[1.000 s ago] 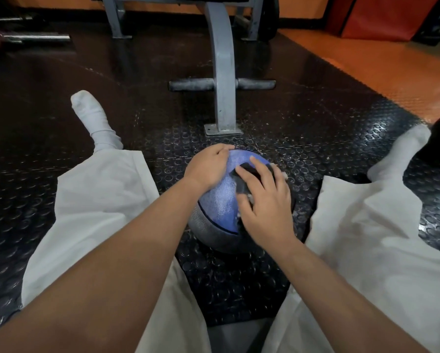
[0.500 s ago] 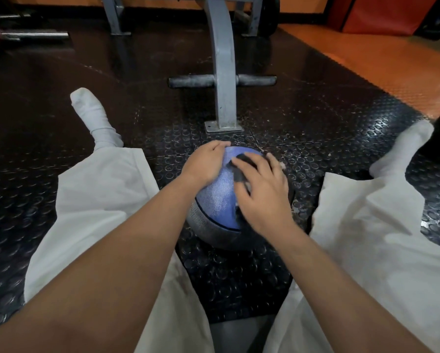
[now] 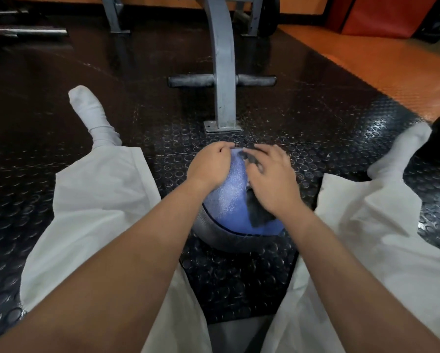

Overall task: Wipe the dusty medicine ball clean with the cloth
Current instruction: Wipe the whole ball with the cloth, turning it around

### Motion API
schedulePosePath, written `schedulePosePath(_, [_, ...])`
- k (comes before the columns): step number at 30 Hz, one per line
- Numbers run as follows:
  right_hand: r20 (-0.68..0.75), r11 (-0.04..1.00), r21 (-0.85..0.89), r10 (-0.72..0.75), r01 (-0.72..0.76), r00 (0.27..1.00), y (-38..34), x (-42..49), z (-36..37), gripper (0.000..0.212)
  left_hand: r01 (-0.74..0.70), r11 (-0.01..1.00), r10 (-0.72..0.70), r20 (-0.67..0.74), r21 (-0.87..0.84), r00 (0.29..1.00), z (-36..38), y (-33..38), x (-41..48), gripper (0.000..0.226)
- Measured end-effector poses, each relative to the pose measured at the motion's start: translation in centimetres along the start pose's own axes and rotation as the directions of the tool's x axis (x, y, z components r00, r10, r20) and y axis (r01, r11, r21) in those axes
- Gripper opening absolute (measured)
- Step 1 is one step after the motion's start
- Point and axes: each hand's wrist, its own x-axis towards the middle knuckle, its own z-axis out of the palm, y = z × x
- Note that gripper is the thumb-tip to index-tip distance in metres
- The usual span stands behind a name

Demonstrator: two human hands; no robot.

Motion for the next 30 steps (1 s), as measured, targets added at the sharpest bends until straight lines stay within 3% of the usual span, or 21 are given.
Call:
schedulePosePath(2, [-0.089,0.995,-0.03,-0.093,0.091,0.992,-0.5,-3.4,0.3,0.048,0.061,0.998,-0.061,0.023,-0.005,0.998,-0.5,-0.3,0.6,0.037])
schedulePosePath(6, [-0.086,0.989,-0.041,-0.142,0.139,0.986,-0.2,-5.4,0.4,0.051,0.078,0.997,-0.079,0.056,0.018,0.995,-0.6,-0.4,0.8,0.036])
schedulePosePath(9, [-0.014,1.0,-0.001,-0.013,0.013,1.0,0.5,-1.5,-0.4,0.04,0.028,0.997,-0.029,0.011,0.076,1.0,0.0,0.0,-0.2,0.037])
schedulePosePath(11, [0.12,0.991,0.066,0.107,-0.116,0.987,1.0,1.6,-0.9,0.031,-0.011,0.994,0.014,-0.027,0.109,1.0,0.5,0.3,-1.0,0.037])
schedulePosePath(14, [0.159,0.977,0.121,0.154,-0.174,0.975,1.1,2.7,-1.1,0.025,-0.046,0.992,0.051,-0.042,0.12,0.998,0.8,0.7,-1.7,0.036])
schedulePosePath(18, [-0.042,0.997,0.067,0.041,-0.039,0.998,0.0,-1.4,-0.8,0.05,-0.054,0.997,0.051,0.045,0.057,0.998,0.0,0.5,-0.9,0.03])
schedulePosePath(22, [-0.075,0.991,-0.016,-0.136,0.135,0.988,-0.8,-5.1,-0.2,0.052,-0.095,0.995,0.097,0.191,-0.02,0.977,-0.8,0.1,-0.3,0.027])
schedulePosePath(25, [-0.151,0.983,-0.047,-0.183,0.178,0.972,0.2,-5.3,-0.8,0.046,-0.069,0.997,0.073,0.162,-0.029,0.984,-0.5,-0.2,-0.9,0.024])
schedulePosePath(27, [-0.188,0.993,-0.018,-0.121,0.12,0.975,0.6,-4.4,-1.4,0.043,-0.051,0.997,0.057,0.131,-0.05,0.99,-0.1,-0.2,-1.5,0.021])
schedulePosePath(30, [-0.144,0.993,0.021,0.119,-0.117,0.982,0.8,-2.4,-2.0,0.03,-0.026,0.998,0.03,0.085,-0.057,0.996,0.5,0.2,-2.0,0.017])
